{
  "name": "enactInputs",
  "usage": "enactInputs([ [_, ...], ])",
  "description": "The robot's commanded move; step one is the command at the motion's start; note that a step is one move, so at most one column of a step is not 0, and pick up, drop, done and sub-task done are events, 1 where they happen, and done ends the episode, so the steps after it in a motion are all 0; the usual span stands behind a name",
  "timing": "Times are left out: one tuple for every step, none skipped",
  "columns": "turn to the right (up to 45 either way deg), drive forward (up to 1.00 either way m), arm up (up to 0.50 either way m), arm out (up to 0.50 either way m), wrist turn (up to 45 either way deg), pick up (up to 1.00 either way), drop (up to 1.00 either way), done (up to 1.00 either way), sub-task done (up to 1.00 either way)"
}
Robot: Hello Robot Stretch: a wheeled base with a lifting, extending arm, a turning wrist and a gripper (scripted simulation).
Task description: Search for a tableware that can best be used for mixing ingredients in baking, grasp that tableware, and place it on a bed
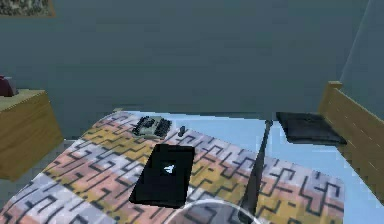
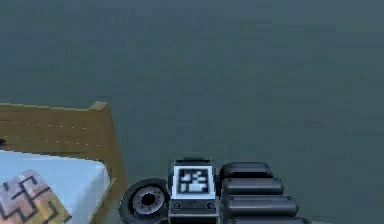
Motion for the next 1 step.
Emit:
enactInputs([
  [-27.0, 0.0, 0.0, 0.0, 0.0, 0.0, 0.0, 0.0, 0.0],
])
